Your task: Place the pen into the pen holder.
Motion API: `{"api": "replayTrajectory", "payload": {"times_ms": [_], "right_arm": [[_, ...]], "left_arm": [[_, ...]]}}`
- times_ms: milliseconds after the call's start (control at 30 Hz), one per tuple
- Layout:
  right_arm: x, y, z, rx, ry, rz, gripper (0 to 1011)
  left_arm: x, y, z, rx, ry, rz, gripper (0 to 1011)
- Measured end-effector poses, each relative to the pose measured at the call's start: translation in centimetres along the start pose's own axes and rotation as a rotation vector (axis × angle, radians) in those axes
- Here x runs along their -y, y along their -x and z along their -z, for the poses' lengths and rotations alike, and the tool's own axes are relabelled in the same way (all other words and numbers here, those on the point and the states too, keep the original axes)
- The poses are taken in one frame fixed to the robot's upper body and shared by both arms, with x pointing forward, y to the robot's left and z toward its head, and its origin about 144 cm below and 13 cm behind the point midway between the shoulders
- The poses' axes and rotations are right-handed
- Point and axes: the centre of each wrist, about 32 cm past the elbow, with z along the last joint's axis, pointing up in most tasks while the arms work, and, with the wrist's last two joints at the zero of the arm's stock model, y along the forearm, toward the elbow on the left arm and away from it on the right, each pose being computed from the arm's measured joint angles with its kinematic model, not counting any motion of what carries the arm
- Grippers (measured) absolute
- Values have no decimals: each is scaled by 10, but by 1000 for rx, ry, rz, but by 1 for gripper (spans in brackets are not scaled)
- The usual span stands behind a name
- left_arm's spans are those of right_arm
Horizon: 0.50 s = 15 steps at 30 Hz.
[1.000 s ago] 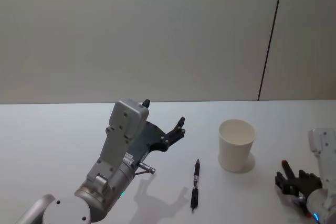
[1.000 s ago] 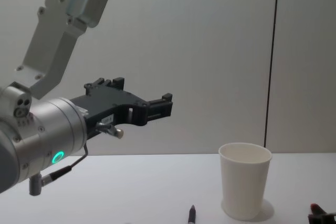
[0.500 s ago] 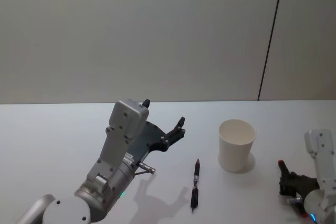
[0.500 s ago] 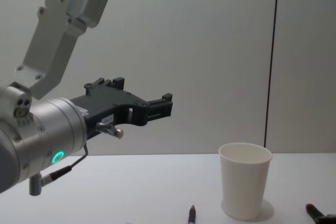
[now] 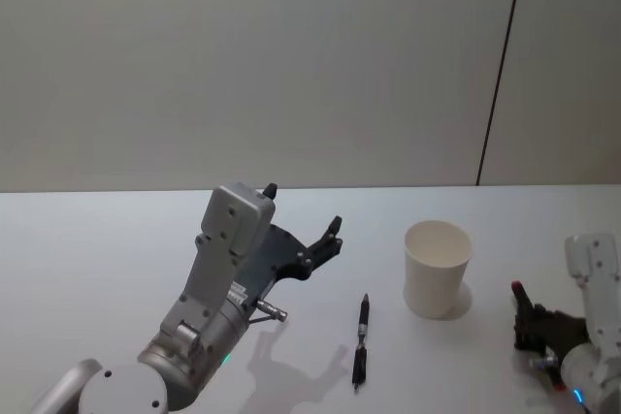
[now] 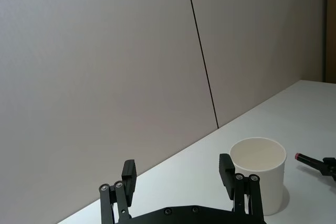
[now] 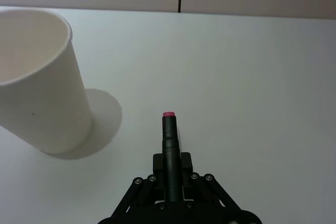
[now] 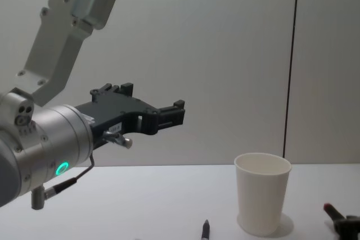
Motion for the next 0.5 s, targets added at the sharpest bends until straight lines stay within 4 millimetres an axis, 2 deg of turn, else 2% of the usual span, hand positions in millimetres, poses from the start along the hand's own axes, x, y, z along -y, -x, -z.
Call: {"api": "replayTrajectory", "payload": {"times_ms": [500], "right_arm": [[8, -4, -6, 13, -199, -34, 173]], "left_arm": [[0, 0, 0, 0, 0, 0, 1004]]}}
